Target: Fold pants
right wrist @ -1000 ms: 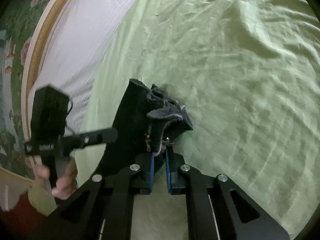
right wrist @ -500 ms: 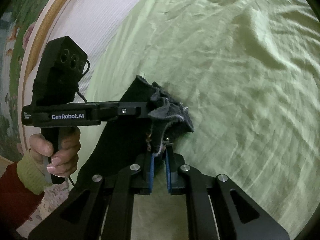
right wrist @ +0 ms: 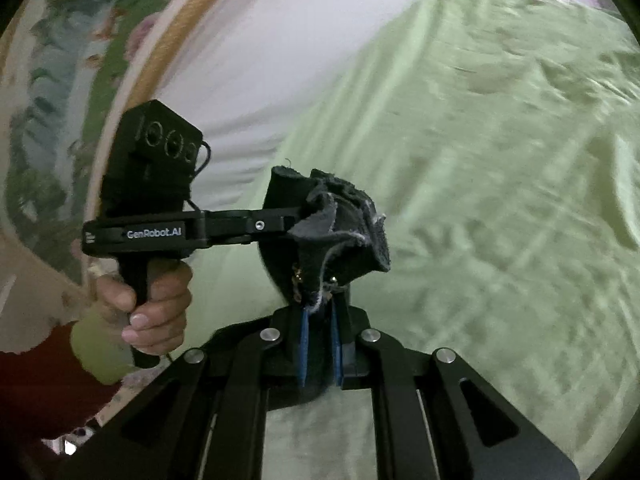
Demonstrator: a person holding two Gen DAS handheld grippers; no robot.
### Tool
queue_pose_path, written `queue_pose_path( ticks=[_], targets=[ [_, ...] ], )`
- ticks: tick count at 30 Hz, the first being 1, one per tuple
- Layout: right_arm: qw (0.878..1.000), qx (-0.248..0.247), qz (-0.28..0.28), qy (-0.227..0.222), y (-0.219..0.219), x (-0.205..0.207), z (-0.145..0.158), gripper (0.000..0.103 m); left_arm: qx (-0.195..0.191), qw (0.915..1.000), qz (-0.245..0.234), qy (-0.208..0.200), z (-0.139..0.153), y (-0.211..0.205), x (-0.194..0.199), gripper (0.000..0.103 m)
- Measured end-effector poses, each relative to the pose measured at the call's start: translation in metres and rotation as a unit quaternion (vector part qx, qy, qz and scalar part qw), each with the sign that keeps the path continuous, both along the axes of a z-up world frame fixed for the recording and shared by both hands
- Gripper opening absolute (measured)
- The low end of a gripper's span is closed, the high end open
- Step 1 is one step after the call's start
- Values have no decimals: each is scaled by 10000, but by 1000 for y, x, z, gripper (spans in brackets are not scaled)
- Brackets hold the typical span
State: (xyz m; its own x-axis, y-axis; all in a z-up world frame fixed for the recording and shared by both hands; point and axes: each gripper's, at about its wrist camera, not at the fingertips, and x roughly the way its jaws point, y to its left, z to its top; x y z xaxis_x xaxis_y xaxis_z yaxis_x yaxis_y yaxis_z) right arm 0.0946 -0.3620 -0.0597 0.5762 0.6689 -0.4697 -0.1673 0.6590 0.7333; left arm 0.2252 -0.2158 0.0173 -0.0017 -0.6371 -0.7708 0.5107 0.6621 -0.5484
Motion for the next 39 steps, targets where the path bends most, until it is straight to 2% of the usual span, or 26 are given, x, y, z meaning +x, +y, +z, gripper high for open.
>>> queue_pose_path(
  ticks=[4,11,17,23,39],
  targets=[
    [9988,117,422,-206,25,1,13,10,-91,9995,272,-142,18,30,-15,16],
    [9933,135,1111,-283,76,6,19,10,-197,9959,862,-217,25,93,-44,16],
    [9861,-2,1652,-158,126,1,9,10,-165,9901,1392,-88,11,146,-72,16],
    [9810,-319,1909,-101,159,3,-7,11,-133,9813,1916,96,-15,185,-88,16],
    [9634,-1006,2484,98,213,10,-38,14,76,9609,2718,525,-70,237,-114,16]
  ],
)
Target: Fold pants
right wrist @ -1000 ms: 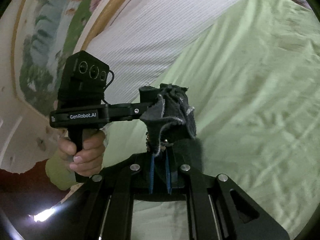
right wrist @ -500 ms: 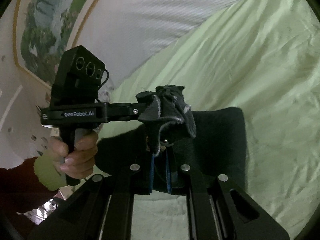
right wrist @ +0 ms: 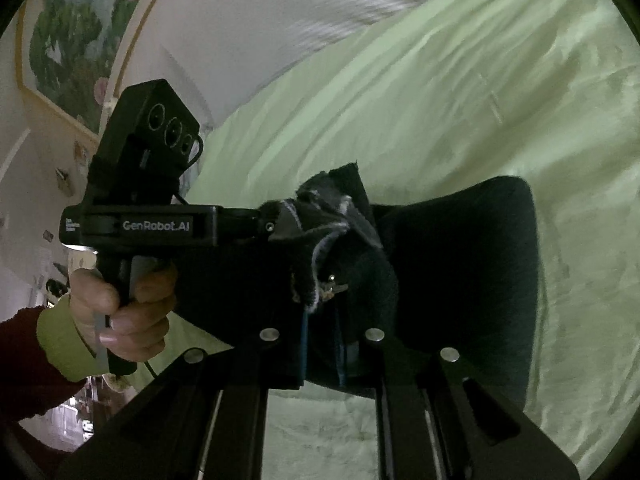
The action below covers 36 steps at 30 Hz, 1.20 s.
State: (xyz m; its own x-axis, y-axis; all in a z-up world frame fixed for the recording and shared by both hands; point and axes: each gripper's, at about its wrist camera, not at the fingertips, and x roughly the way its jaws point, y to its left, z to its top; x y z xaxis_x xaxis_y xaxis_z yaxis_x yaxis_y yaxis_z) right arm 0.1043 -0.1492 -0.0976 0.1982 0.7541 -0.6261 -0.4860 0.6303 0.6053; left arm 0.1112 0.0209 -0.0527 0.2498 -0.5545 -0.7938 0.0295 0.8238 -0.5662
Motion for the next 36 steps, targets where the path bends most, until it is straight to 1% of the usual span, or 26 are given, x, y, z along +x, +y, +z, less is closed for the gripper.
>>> queue_pose_path(
  ticks=[3,5,8,10,11,13,14,17,18,19,21,25,27,30,32,34,36],
  targets=[
    [9999,-73,139,58,7,0,-3,15,21,9999,156,68,-6,8,-5,16],
    [9997,-109,197,111,14,2,-4,17,6,9995,274,126,-9,13,-8,18],
    [9992,-133,313,202,17,2,-6,25,-46,9984,525,228,-14,23,-16,19],
    [9987,-153,404,258,20,2,-6,29,-103,9971,689,303,-17,29,-23,22],
    [9984,-154,461,287,22,1,-6,31,-106,9965,758,331,-18,32,-26,25],
    [9977,-149,565,335,25,0,-6,38,-149,9953,891,342,-18,37,-34,29],
    [9974,-155,612,356,26,-1,-6,39,-155,9947,953,340,-17,40,-38,31],
    [9962,-132,741,443,29,-3,-5,44,-171,9921,1200,335,-14,48,-49,33],
    [9956,-101,786,492,29,-3,-4,44,-174,9907,1308,342,-12,51,-52,37],
    [9954,-65,810,503,29,-3,-2,45,-188,9888,1444,327,-9,55,-57,40],
    [9952,12,849,477,28,-2,3,45,-263,9850,1680,278,-4,62,-65,49],
    [9943,214,960,419,31,-1,16,46,-449,9762,2107,241,4,75,-83,53],
    [9938,233,1019,382,36,0,22,46,-519,9716,2299,211,7,82,-94,54],
    [9931,252,1101,320,45,3,29,46,-473,9664,2519,202,10,90,-107,54],
    [9923,221,1181,290,55,6,32,46,-504,9606,2724,206,11,98,-118,54],
    [9915,188,1254,280,62,7,33,46,-599,9530,2962,215,10,109,-132,56],
    [9899,149,1386,245,74,8,35,46,-599,9451,3205,195,11,119,-146,56]
  ],
)
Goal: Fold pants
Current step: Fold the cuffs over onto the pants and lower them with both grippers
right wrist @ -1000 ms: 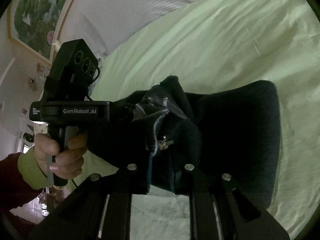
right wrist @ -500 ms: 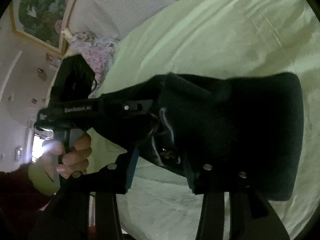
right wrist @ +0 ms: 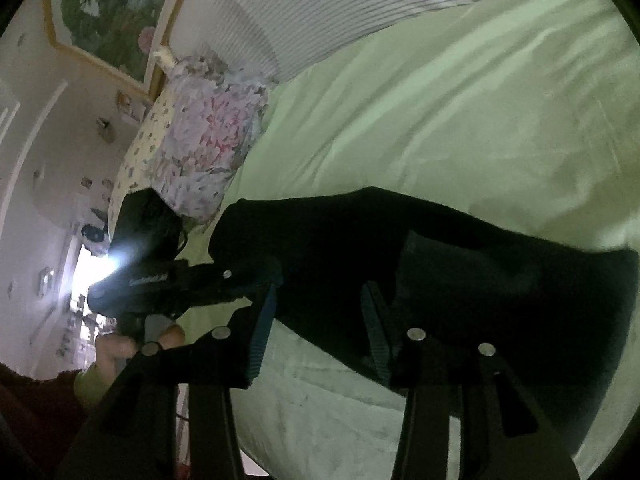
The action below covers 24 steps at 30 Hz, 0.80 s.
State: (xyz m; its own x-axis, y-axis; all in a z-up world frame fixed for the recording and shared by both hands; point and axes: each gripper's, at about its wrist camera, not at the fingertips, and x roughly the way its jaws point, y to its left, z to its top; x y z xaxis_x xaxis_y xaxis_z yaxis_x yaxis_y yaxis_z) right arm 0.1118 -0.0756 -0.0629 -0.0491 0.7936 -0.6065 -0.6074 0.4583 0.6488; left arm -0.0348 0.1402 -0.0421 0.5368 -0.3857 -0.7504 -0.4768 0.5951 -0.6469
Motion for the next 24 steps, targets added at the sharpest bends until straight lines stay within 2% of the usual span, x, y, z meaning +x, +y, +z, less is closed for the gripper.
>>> queue_pose_path(
  ticks=[9,15,19,24],
  targets=[
    [9979,-146,614,-127,57,1,4,46,27,9962,864,70,1,40,-54,57],
    [9948,-237,970,-190,89,1,5,46,6,9898,1415,166,-5,63,-88,59],
    [9915,-329,1230,-267,113,0,5,53,1,9852,1698,228,-9,78,-105,60],
    [9861,-441,1544,-418,147,3,7,53,-95,9783,2052,270,-17,93,-118,61]
  ],
)
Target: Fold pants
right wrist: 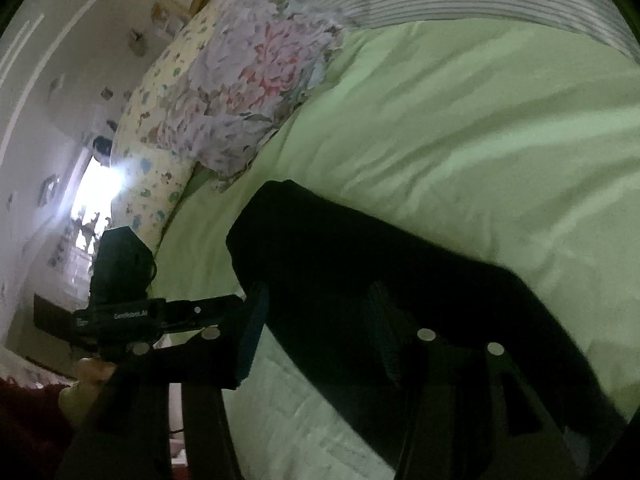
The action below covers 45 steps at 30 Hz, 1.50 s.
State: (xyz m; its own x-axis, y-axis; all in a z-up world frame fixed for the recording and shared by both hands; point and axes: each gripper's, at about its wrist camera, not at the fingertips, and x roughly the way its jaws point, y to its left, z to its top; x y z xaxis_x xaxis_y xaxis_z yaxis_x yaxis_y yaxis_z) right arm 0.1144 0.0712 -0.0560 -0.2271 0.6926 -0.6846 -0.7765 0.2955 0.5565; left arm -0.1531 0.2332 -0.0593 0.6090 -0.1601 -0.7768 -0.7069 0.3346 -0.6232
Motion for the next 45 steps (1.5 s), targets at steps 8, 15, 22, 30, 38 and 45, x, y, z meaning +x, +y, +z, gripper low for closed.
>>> queue_pose_path(
  ticks=[8,15,22,30,38,45],
  targets=[
    [9981,-239,512,-241,60,9,-5,54,-109,9992,370,96,-16,16,-4,63],
    [9905,-519,1207,-417,114,6,-21,54,-283,9985,446,124,-31,28,-8,63],
    [9810,-772,1722,-442,155,3,-35,54,-296,9981,529,72,-39,37,-4,63],
    [9731,-984,2057,-327,181,5,-49,54,-297,9977,606,21,-43,44,7,61],
    [9759,-856,2004,-106,173,7,-49,26,-54,9988,478,-90,-37,42,16,28],
    [9820,-425,1841,-54,152,12,-22,22,193,9987,250,-390,-3,32,22,24]
  ],
)
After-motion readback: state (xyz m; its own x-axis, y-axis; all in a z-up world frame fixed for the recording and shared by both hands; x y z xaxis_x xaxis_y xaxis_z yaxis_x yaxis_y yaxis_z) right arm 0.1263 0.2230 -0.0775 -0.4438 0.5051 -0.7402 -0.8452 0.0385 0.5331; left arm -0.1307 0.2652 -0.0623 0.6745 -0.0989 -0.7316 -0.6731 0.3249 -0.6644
